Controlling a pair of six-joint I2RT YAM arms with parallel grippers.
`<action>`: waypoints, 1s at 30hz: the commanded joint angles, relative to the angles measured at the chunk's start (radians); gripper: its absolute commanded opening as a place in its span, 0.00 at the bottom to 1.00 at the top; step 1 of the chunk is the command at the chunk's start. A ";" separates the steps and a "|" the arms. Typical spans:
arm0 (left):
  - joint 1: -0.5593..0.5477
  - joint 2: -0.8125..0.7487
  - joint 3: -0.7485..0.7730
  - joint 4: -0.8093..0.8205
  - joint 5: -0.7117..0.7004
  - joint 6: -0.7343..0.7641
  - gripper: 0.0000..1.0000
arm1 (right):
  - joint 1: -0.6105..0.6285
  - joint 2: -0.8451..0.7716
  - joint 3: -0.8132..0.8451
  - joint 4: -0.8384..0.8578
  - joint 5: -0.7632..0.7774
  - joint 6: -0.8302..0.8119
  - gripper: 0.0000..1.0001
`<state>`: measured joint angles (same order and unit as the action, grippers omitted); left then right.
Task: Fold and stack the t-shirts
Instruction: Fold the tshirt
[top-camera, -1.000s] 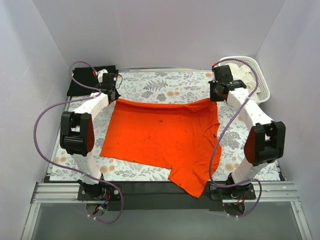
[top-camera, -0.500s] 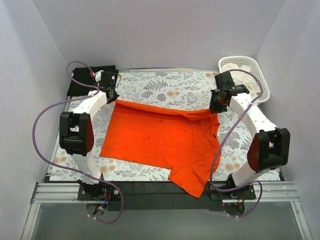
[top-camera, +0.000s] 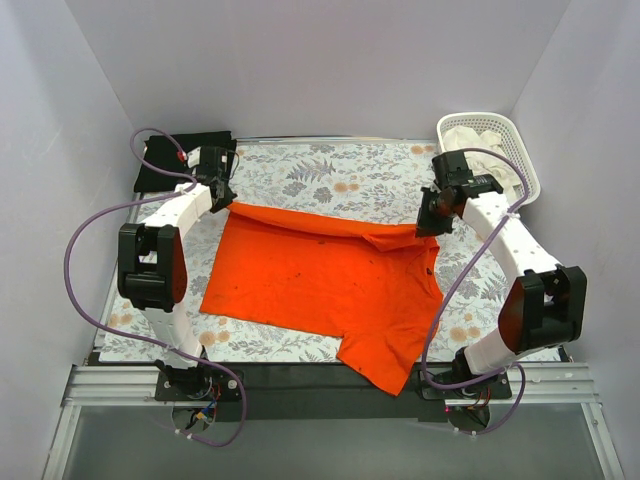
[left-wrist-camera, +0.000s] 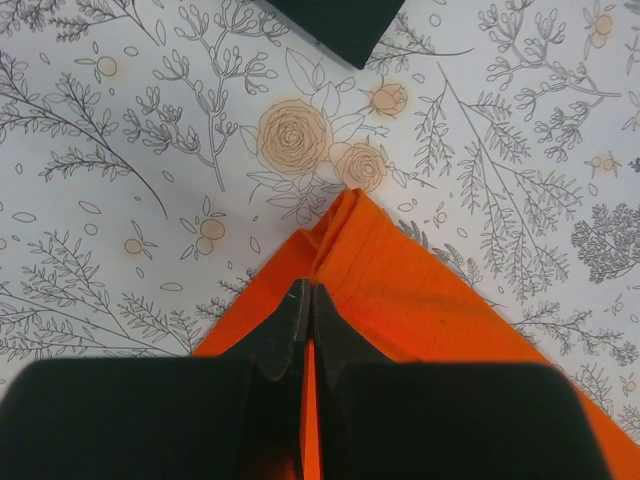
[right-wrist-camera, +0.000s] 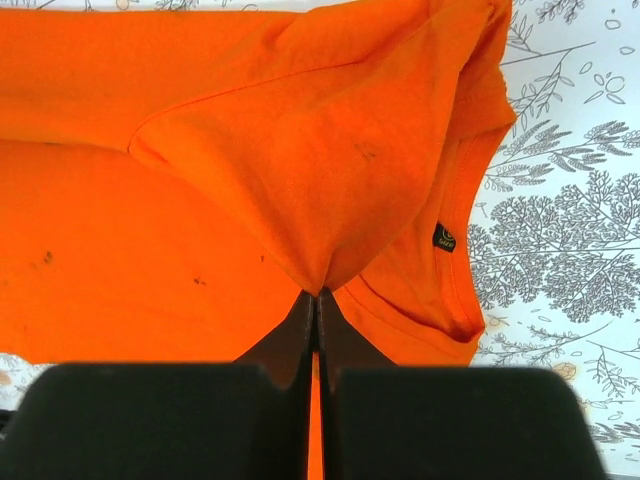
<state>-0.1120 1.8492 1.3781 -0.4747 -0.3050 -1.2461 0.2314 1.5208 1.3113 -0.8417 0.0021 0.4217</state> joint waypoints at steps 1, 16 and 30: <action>0.009 -0.047 -0.022 -0.025 -0.009 -0.022 0.00 | 0.003 -0.045 -0.012 -0.036 -0.034 0.017 0.01; 0.008 -0.068 -0.145 0.013 -0.023 -0.035 0.00 | 0.003 -0.079 -0.185 -0.030 -0.088 0.026 0.01; 0.008 -0.067 -0.243 0.041 -0.060 -0.056 0.00 | 0.003 -0.044 -0.280 0.046 -0.007 -0.017 0.01</action>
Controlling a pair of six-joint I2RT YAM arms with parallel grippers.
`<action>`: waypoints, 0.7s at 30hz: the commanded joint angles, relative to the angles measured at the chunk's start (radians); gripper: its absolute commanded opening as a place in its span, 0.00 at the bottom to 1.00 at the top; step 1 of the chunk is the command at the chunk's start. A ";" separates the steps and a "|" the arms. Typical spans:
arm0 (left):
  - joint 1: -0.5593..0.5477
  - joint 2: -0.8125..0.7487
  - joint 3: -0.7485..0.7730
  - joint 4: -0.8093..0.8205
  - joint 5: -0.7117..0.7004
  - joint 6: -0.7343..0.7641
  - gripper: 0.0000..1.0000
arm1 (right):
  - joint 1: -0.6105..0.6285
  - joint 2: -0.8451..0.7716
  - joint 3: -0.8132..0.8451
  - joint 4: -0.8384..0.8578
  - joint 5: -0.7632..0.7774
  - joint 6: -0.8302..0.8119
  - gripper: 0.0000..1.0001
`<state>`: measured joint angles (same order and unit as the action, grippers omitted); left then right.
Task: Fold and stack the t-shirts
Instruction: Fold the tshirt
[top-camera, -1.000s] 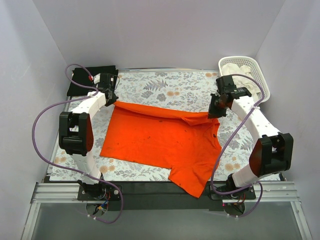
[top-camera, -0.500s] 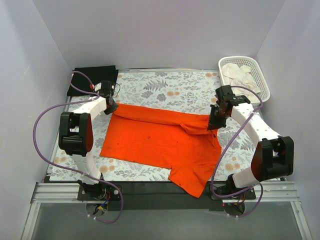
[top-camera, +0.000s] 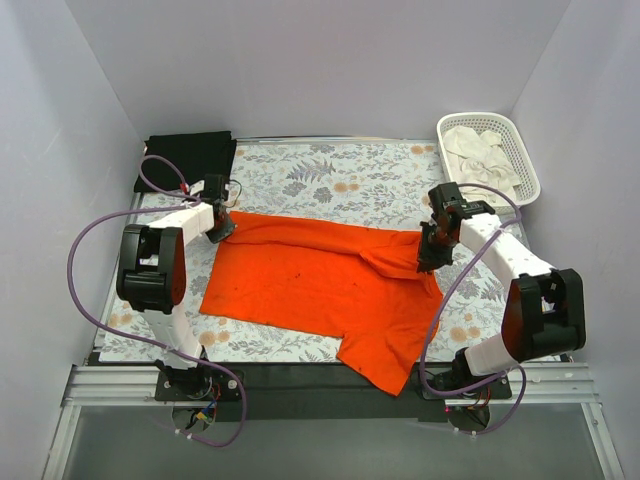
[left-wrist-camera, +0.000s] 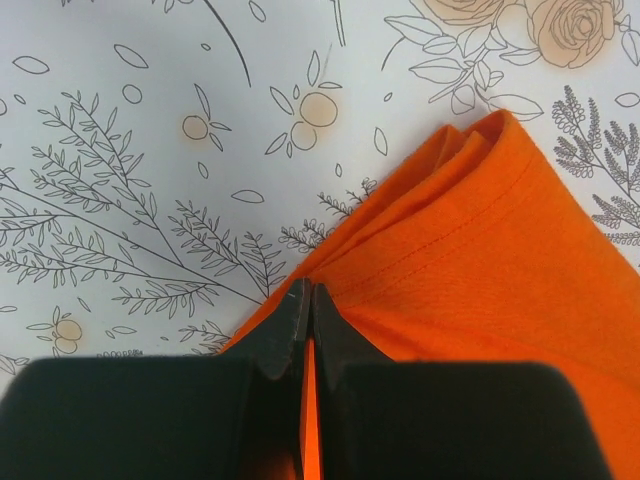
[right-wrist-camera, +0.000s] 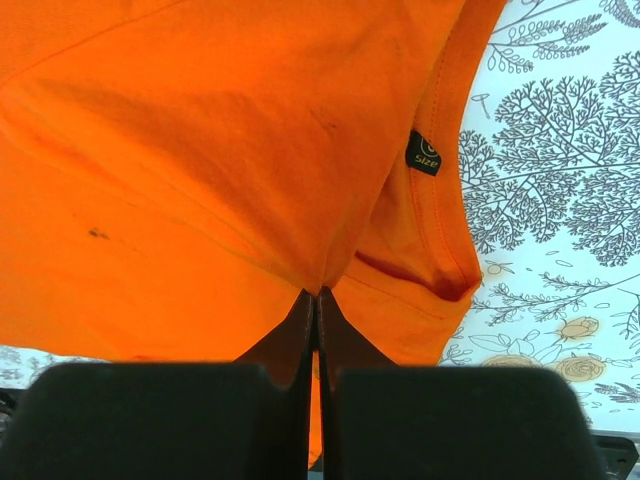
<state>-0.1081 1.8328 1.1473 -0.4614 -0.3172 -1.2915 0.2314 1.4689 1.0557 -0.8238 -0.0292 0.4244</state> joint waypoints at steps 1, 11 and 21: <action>0.005 -0.047 -0.020 0.035 -0.048 -0.011 0.00 | 0.003 0.011 -0.031 0.031 0.025 -0.024 0.01; 0.005 -0.145 -0.035 0.041 -0.014 -0.011 0.18 | 0.002 -0.031 0.013 0.034 0.024 -0.107 0.38; 0.002 -0.233 0.011 0.089 0.070 0.024 0.47 | -0.171 0.019 0.050 0.283 -0.053 -0.072 0.44</action>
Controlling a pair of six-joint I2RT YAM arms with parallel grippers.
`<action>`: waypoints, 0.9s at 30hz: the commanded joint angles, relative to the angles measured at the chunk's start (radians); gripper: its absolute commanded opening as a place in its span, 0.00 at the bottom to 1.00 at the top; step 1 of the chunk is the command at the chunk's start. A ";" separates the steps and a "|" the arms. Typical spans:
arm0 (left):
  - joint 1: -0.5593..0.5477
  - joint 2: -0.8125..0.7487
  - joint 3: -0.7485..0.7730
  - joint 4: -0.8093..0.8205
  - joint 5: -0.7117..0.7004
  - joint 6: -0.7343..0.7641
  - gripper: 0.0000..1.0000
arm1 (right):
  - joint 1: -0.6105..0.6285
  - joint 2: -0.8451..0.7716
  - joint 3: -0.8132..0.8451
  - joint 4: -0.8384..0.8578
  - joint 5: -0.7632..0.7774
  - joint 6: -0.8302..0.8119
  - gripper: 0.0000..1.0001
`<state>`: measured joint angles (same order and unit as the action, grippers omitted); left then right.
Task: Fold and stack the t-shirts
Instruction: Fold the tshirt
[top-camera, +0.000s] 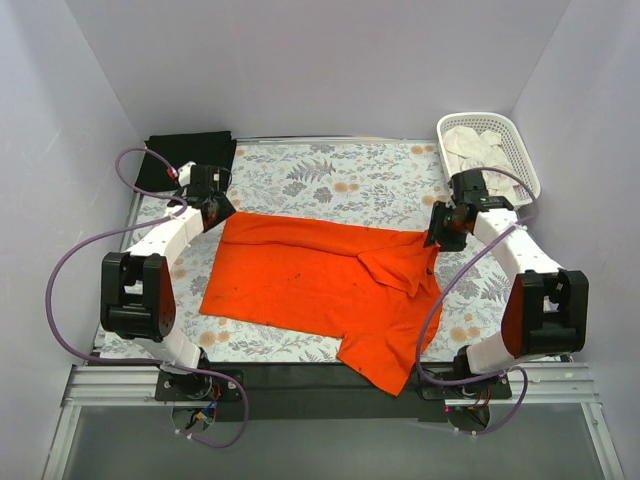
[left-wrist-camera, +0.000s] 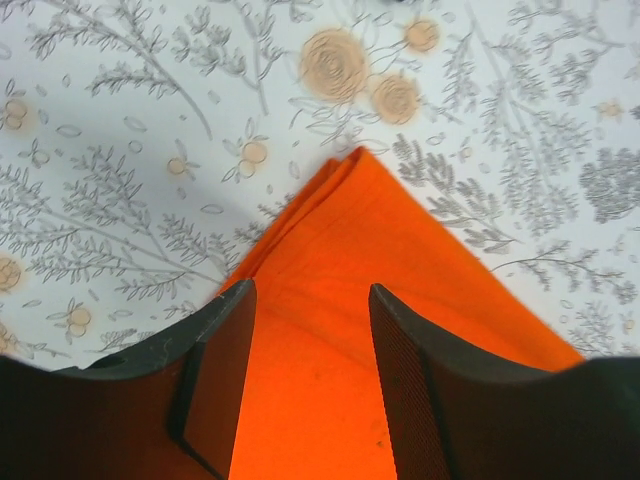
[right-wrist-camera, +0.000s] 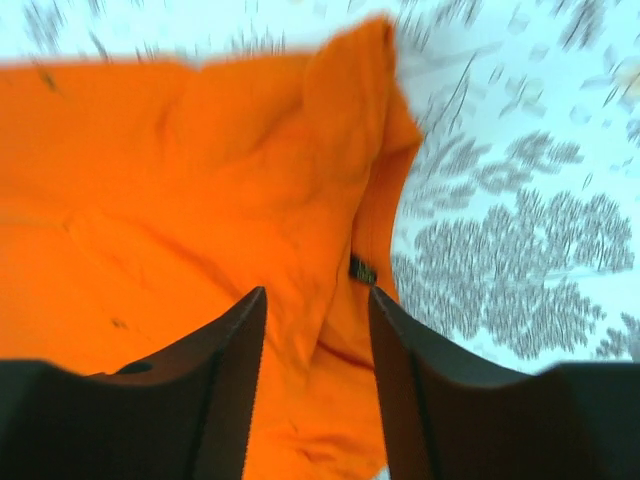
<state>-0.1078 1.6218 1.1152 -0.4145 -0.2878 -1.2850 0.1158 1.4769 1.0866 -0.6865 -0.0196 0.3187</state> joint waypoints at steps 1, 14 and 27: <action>0.000 0.001 0.054 0.061 0.068 0.021 0.47 | -0.091 0.028 0.015 0.215 -0.075 0.049 0.46; -0.021 0.280 0.202 0.184 0.160 0.070 0.44 | -0.209 0.213 0.022 0.455 -0.177 0.138 0.43; -0.021 0.363 0.138 0.206 0.116 0.046 0.40 | -0.209 0.286 -0.030 0.533 -0.250 0.181 0.33</action>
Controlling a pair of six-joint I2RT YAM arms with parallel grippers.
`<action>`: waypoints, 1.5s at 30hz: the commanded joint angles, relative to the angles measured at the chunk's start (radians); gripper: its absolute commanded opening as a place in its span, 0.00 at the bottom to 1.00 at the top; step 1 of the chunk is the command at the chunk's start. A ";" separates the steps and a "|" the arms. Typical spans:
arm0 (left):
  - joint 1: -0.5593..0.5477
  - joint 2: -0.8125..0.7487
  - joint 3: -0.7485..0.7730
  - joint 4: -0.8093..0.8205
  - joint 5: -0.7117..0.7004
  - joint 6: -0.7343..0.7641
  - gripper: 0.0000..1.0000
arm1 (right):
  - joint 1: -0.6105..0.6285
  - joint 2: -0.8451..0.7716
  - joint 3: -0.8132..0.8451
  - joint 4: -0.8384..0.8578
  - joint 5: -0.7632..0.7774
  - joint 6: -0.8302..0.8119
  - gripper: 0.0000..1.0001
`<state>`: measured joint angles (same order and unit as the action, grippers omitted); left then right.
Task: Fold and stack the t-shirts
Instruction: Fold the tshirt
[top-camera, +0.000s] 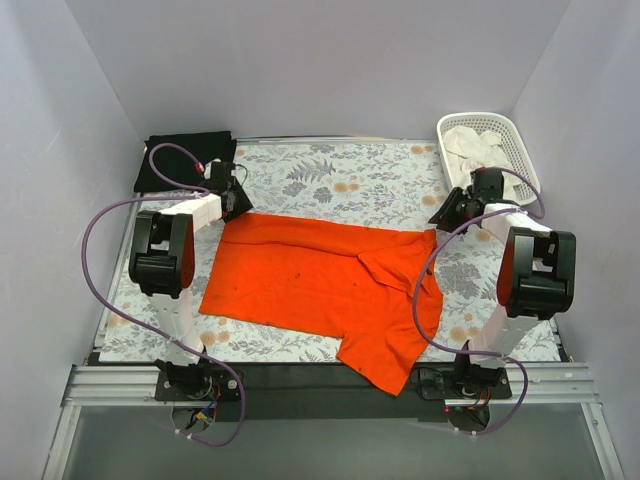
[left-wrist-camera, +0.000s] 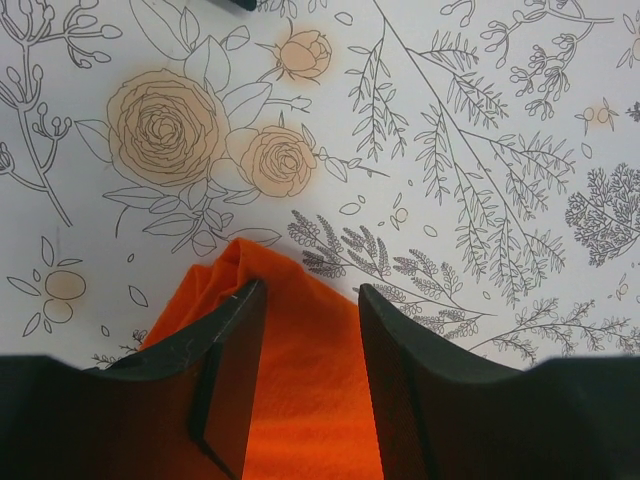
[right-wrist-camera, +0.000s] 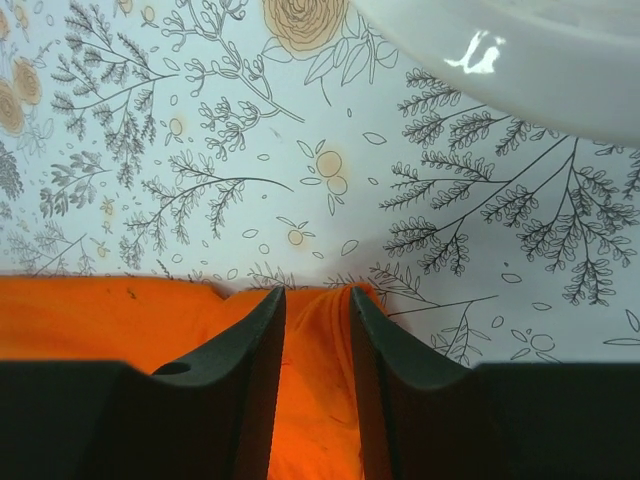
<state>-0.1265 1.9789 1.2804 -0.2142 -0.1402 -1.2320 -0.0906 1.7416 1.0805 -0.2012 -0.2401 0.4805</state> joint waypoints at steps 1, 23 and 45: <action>-0.002 0.009 -0.036 0.006 -0.036 -0.017 0.40 | -0.003 0.029 -0.025 0.049 -0.031 0.021 0.32; 0.045 -0.011 -0.113 -0.070 -0.101 -0.133 0.17 | -0.012 -0.039 -0.044 0.051 0.163 0.035 0.01; 0.054 -0.018 -0.104 -0.010 0.017 -0.107 0.31 | -0.018 -0.019 -0.062 0.059 0.236 0.029 0.23</action>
<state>-0.0834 1.9530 1.1992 -0.1368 -0.1295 -1.3895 -0.1001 1.7210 0.9798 -0.1646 -0.0284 0.5442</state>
